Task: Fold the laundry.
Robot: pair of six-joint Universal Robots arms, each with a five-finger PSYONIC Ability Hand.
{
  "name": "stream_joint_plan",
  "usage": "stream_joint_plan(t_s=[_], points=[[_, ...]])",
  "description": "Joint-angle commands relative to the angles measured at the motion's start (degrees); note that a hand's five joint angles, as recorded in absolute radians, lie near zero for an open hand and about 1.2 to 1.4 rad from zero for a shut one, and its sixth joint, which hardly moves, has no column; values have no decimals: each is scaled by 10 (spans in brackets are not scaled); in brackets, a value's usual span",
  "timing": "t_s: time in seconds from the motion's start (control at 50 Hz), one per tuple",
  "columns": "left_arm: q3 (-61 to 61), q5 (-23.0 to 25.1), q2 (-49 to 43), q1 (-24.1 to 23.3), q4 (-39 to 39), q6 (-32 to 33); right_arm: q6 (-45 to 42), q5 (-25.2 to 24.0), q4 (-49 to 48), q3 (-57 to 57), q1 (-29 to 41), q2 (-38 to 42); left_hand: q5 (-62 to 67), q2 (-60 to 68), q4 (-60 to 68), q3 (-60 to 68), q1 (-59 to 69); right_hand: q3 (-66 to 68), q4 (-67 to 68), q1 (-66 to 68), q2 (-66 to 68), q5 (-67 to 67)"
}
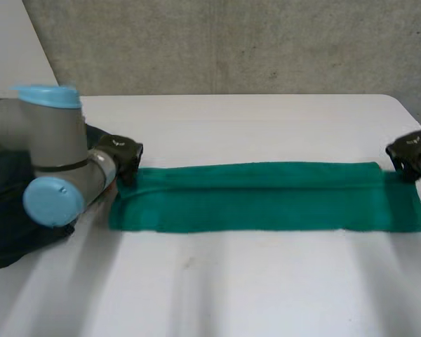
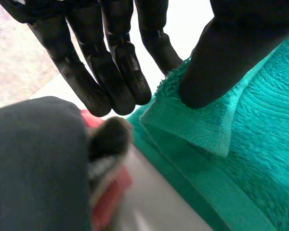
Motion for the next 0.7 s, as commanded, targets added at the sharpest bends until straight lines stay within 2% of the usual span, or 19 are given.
stream_joint_plan(t_s=[0.02,0.1,0.12,0.14,0.22,0.3,0.36,0.44,0.54,0.62,0.7], points=[[169,-42,-118,-9,-31,4,12,12,-86,-85,30,81,129,113,110,119,138,117,114,146,123,124],[205,-33,-147,-10,-23,4,11,14,-82,-130,40,123,101,85,82,91,110,117,114,146,123,124],[207,-26,-149,-10,-19,4,11,17,-82,-136,42,129,-99,-116,-118,-110,-90,-66,-70,-38,-61,-59],[205,-8,-149,-14,-7,5,11,28,-81,-146,48,139,-571,-587,-590,-581,-562,-583,-586,-554,-577,-576],[176,19,-133,-24,37,6,16,73,-83,-149,54,138,-571,-587,-590,-581,-562,-583,-586,-554,-577,-576],[116,20,-93,-20,78,8,34,86,-84,-121,49,104,-571,-587,-590,-581,-562,-583,-586,-554,-577,-576],[78,23,-68,-17,105,10,47,72,-90,-101,45,77,-571,-587,-590,-581,-562,-583,-586,-554,-577,-576],[15,27,-34,-15,140,23,60,30,-90,-64,38,45,-571,-587,-590,-581,-562,-583,-586,-554,-577,-576],[-26,50,-36,-16,166,78,62,-34,-86,-37,35,44,-571,-587,-590,-581,-562,-583,-586,-554,-577,-576],[-9,51,-67,-11,191,109,63,-39,-93,-42,30,69,-571,-587,-590,-581,-562,-583,-586,-554,-577,-576],[42,52,-110,-6,235,103,70,-38,-126,-76,30,112,-571,-587,-590,-581,-562,-583,-586,-554,-577,-576]])
